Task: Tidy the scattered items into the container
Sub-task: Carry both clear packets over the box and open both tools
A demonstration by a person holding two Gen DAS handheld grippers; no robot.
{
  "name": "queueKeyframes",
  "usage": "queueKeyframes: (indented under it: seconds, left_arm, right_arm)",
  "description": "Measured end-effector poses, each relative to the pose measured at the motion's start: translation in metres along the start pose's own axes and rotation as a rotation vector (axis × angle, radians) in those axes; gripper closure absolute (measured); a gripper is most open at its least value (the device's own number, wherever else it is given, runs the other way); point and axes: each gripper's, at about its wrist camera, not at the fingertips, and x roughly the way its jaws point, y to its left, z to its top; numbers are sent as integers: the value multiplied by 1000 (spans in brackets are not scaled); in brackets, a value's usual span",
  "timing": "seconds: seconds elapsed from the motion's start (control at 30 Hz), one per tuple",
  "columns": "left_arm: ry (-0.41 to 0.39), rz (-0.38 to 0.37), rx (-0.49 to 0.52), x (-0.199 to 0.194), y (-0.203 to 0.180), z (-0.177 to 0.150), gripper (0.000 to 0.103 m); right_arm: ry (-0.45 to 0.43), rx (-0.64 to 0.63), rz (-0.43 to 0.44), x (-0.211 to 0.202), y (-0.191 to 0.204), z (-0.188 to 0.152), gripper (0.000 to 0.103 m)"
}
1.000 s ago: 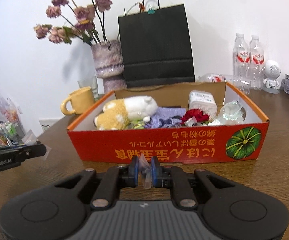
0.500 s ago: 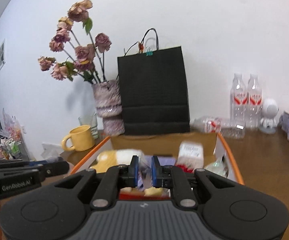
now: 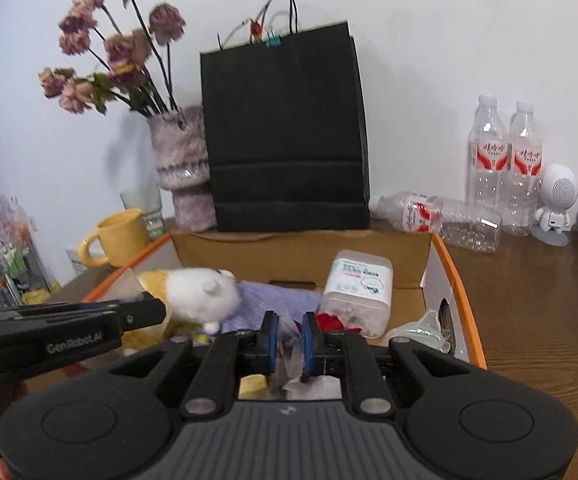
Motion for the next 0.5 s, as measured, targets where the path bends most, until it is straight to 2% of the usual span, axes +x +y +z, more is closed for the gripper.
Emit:
queueKeyframes:
  seconds: [0.1,0.17,0.2,0.23,0.27,0.3,0.33,0.37,0.43,0.5]
  left_arm:
    - [11,3,14,6,1,-5,85]
    - [7,7,12,5,3,-7,69]
    - [-2,12,7,3,4,-8,54]
    - [-13,11,5,0,5,-8,46]
    - [-24,10,6,-3,4,-8,42]
    - [-38,13,8,-8,3,-7,31]
    - [-54,29,8,-12,3,-6,22]
    - [-68,52,11,-16,2,-4,18]
    - [-91,100,7,-24,2,-2,0]
    - [-100,120,-12,-29,4,0,0]
  right_arm:
    - [23,-9,-5,9,-1,-3,91]
    - [37,-15,-3,12,0,-4,87]
    - [46,-11,-5,13,0,-4,87]
    - [55,-6,-11,14,0,-4,78]
    - [62,-3,-11,14,0,-4,61]
    - [64,2,-9,13,0,-2,53]
    - [57,6,-5,10,0,-1,39]
    - [45,6,-6,7,-1,1,37]
    - [22,7,-21,0,-1,5,31]
    - [17,20,-40,-5,-3,8,18]
